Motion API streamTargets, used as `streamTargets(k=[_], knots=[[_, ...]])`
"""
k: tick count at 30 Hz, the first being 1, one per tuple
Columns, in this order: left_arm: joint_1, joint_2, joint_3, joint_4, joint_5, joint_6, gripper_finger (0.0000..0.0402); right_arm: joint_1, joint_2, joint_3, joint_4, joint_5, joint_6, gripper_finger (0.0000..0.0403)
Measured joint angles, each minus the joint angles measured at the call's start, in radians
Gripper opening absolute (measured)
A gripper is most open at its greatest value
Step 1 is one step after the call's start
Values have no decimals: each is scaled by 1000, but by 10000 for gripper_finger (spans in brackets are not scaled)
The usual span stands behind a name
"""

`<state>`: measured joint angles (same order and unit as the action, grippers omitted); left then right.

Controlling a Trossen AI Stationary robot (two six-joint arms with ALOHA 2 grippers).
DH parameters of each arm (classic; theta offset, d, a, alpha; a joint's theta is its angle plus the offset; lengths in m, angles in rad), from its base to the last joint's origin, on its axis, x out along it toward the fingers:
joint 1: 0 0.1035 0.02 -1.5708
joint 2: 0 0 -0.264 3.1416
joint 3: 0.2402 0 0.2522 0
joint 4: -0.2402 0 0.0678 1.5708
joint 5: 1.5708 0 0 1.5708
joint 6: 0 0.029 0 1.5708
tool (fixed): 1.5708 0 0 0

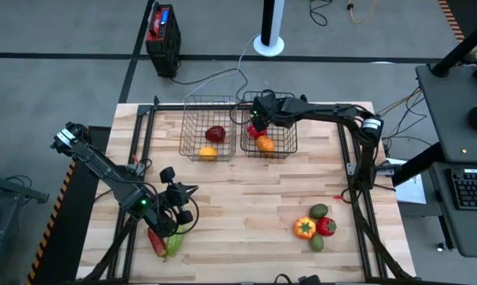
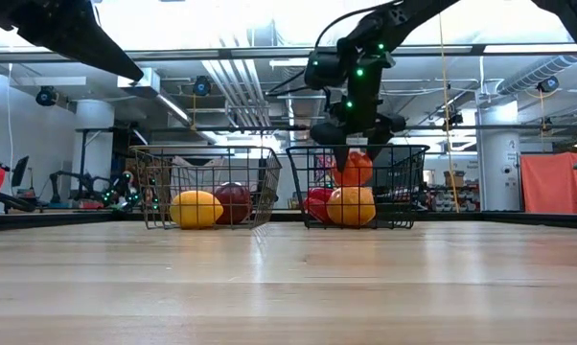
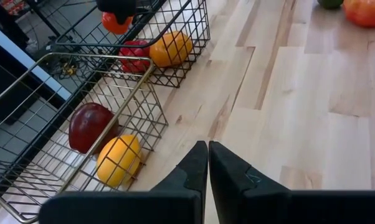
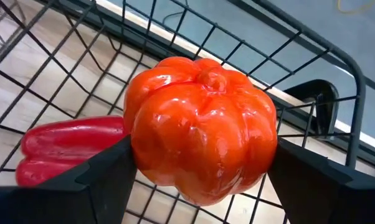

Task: Sort produce into baskets
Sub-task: Put the orange pumpkin into the black wire basket, then put the orange tomato into the silver wire basket

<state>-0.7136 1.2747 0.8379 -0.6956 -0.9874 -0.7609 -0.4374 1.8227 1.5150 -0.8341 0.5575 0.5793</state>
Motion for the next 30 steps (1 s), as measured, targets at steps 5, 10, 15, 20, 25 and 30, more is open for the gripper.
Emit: streamTargets(k=[5,10,15,20,25,30], knots=[[0,0,0,0,0,0,0,0,20,-1,-1,3,4,315],[0,0,0,0,0,0,0,-5,40,-1,-2,2,5,320],[0,0,0,0,0,-8,0,-10,44,-1,-5,-8,5,319],[0,0,-1,0,0,-8,0,-9,44,-1,-11,-31,0,335],[0,0,-1,0,0,-8,0,-10,44,-1,-12,-35,-4,344],[0,0,-1,0,0,-8,0,-10,44,-1,-13,-37,-13,341]])
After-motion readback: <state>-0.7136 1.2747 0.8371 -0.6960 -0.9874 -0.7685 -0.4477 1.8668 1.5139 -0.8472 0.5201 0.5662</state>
